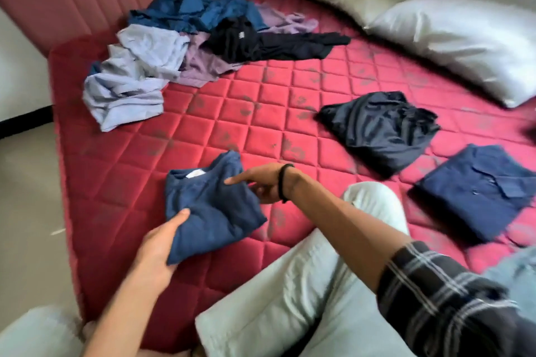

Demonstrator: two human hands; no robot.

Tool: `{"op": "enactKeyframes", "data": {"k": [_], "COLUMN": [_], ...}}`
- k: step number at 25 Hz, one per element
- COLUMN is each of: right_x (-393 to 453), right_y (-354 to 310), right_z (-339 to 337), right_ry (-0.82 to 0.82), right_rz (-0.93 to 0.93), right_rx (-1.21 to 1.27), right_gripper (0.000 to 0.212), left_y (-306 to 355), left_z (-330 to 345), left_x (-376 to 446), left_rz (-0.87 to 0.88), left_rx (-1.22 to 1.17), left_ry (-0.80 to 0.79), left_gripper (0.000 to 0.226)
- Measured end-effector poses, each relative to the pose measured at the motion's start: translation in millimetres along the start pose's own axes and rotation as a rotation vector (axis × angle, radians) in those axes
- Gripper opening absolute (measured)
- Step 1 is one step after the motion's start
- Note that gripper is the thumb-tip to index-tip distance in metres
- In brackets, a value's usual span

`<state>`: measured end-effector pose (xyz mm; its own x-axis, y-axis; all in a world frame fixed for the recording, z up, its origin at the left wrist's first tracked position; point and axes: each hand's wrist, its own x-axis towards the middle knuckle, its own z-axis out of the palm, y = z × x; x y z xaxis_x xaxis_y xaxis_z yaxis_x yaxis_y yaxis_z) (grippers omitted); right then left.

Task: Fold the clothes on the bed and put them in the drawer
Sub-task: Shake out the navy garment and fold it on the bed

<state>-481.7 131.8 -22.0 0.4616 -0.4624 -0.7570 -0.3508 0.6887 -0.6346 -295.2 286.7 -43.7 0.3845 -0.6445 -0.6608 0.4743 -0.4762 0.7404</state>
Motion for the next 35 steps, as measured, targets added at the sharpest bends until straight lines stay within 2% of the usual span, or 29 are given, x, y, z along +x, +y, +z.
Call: {"op": "enactKeyframes", "data": {"k": [2,4,6,8,12,16,18,21,24,26,30,35], "right_x": [-16,-36,-59,-95,-186,-254,-265,-255,-227,-202,-143,-99], "right_y": [2,5,5,5,22,54,63,64,56,54,58,76], "right_z": [-12,-28,-62,-103,-184,-257,-287,-314,-329,-339,-359,-356], "right_ry": [-0.018,0.026,0.15,0.256,0.362,0.463,0.51,0.633,0.732,0.743,0.779,0.836], "right_rz": [-0.007,-0.045,-0.124,-0.175,-0.332,-0.576,-0.683,-0.765,-0.799,-0.808,-0.726,-0.469], "right_rx": [0.045,0.122,0.147,0.135,0.232,0.354,0.436,0.517,0.545,0.574,0.52,0.569], "right_gripper": [0.016,0.01,0.015,0.023,0.037,0.041,0.051,0.056,0.054,0.053,0.046,0.042], "left_y": [12,27,43,60,77,73,68,66,70,71,54,8], "left_z": [11,30,65,110,227,345,393,450,486,497,496,476], "left_x": [-6,-11,-14,-13,-34,-60,-62,-48,-15,13,68,131], "left_rz": [0.006,-0.007,-0.026,0.043,0.158,0.161,0.207,0.282,0.336,0.373,0.413,0.392], "left_rx": [-0.002,0.026,0.089,0.172,0.32,0.357,0.397,0.367,0.344,0.358,0.396,0.51], "left_ry": [-0.068,-0.123,-0.195,-0.277,-0.539,-0.874,-0.862,-0.731,-0.655,-0.604,-0.51,-0.426], "left_gripper": [0.026,0.023,0.031,0.034,0.043,0.044,0.032,0.011,0.016,0.02,0.022,0.028]}}
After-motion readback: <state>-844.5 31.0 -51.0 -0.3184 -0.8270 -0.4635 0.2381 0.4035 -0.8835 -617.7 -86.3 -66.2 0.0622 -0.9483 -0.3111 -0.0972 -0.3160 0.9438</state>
